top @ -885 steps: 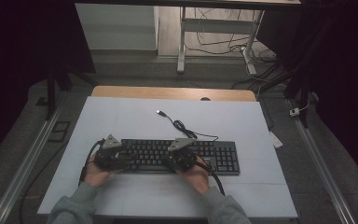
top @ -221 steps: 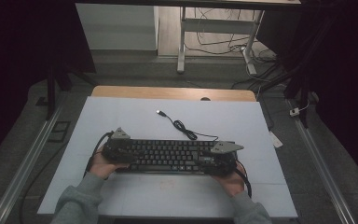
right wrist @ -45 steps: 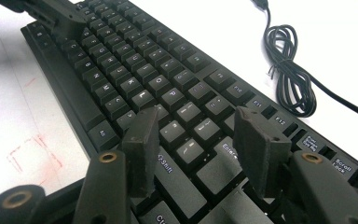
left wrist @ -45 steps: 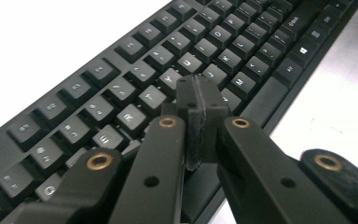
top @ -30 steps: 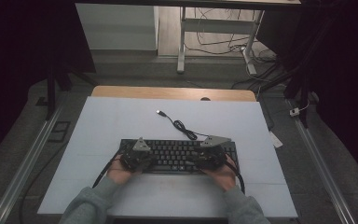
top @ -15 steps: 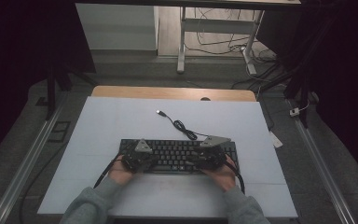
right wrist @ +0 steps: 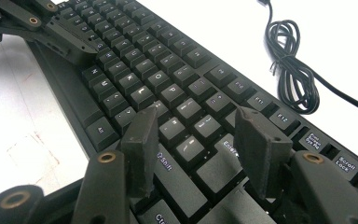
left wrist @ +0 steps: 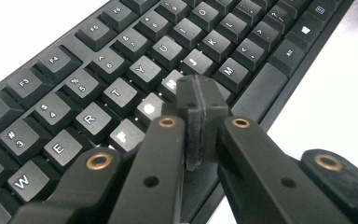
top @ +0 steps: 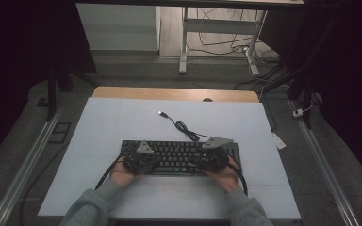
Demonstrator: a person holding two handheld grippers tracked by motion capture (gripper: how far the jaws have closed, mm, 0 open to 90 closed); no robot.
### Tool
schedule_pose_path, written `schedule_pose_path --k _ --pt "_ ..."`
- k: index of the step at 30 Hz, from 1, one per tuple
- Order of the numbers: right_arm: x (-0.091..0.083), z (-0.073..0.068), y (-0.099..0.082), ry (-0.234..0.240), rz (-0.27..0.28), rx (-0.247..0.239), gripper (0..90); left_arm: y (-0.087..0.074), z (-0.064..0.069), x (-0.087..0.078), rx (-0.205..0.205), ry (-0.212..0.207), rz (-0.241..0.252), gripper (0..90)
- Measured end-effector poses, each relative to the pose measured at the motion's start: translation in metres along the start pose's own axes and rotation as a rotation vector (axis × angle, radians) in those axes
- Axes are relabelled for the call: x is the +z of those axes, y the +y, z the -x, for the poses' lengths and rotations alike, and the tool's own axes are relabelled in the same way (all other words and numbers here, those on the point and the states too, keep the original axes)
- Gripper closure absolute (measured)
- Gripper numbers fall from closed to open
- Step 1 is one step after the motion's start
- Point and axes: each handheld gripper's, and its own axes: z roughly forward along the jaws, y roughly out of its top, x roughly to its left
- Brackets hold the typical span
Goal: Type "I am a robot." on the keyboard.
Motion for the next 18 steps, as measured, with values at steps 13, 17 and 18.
schedule_pose_path --k 13,17,18 --pt "-0.001 0.000 0.000 -0.004 0.008 0.003 49.8 -0.002 -0.020 -0.032 -0.075 0.044 0.108 85.8" --pt "-0.001 0.001 0.000 -0.008 0.005 0.002 49.8 -0.005 -0.029 -0.040 -0.118 0.065 0.135 76.4" --pt "-0.001 0.001 0.000 -0.007 0.005 0.003 49.8 -0.005 -0.031 -0.042 -0.125 0.071 0.139 72.6"
